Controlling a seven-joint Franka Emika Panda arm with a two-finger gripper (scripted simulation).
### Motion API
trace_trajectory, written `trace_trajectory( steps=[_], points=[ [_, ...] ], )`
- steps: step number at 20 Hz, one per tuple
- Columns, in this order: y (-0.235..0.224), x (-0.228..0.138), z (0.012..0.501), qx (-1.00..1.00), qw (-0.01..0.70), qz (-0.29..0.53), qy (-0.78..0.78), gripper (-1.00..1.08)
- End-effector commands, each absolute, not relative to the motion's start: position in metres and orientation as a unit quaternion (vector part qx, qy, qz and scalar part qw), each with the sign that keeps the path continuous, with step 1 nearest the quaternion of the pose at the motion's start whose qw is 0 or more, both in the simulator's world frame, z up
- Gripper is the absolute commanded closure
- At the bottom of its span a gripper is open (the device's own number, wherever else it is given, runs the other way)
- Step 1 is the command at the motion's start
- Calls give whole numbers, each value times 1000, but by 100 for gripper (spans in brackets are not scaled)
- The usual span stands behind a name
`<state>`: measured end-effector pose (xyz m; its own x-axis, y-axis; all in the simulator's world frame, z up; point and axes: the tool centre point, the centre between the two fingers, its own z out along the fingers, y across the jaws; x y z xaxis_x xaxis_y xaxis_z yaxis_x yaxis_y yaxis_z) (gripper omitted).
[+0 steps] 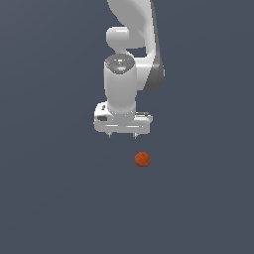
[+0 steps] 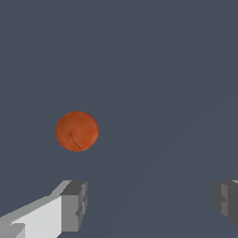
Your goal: Pick up the object and move it to a goal position.
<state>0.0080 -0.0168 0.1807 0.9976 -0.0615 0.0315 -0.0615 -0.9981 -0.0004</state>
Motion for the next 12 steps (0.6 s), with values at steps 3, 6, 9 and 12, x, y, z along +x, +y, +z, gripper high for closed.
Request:
trace_trajectory(
  steps=[3,6,9,12],
  points=[
    [-16,7,180,999,1,15,-28,-92],
    [-11,5,175,1000,2,11,-16,-92],
    [-4,2,169,1000,5,4,2,-92],
    [-1,0,166,1000,6,2,9,-92]
  ],
)
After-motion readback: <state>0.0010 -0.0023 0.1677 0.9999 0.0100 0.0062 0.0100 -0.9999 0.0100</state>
